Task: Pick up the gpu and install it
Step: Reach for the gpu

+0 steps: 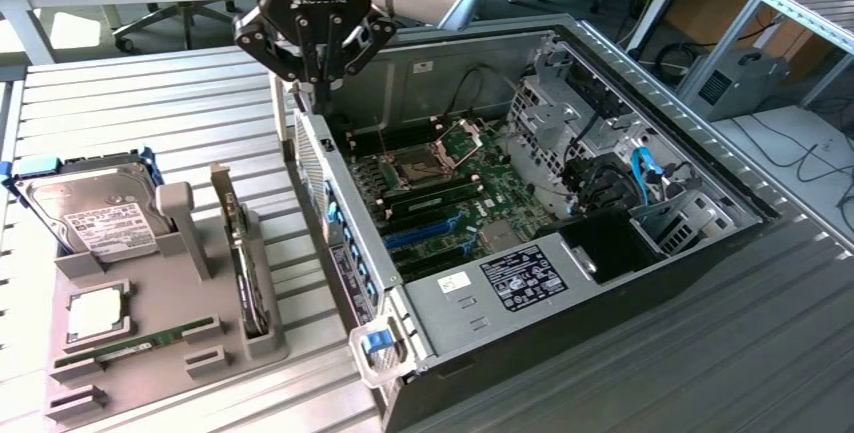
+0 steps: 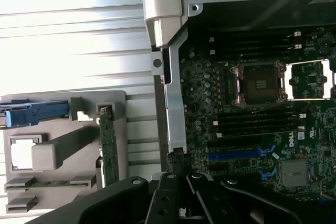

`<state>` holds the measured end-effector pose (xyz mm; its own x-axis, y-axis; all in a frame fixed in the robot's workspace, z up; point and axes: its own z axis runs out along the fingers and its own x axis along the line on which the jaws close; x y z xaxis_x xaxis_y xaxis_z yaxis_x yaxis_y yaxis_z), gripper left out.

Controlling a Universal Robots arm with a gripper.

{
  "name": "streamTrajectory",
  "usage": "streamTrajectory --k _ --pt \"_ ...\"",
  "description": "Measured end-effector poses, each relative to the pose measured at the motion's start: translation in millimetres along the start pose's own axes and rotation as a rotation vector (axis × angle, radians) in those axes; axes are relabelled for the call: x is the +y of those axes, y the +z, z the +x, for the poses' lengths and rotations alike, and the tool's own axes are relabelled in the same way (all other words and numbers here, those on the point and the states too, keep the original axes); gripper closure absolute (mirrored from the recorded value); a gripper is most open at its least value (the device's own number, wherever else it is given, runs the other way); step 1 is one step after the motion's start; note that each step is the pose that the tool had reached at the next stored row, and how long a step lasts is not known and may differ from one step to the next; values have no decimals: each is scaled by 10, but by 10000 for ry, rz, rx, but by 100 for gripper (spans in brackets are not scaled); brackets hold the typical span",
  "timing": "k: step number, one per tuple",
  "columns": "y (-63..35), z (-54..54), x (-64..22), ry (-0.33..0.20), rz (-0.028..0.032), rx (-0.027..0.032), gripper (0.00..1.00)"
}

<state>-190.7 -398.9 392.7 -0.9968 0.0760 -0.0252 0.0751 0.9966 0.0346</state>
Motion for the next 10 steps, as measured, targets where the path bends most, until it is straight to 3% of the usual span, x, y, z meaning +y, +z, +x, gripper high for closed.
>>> streamTrajectory --k 10 --pt "0 27 -2 -1 12 -1 89"
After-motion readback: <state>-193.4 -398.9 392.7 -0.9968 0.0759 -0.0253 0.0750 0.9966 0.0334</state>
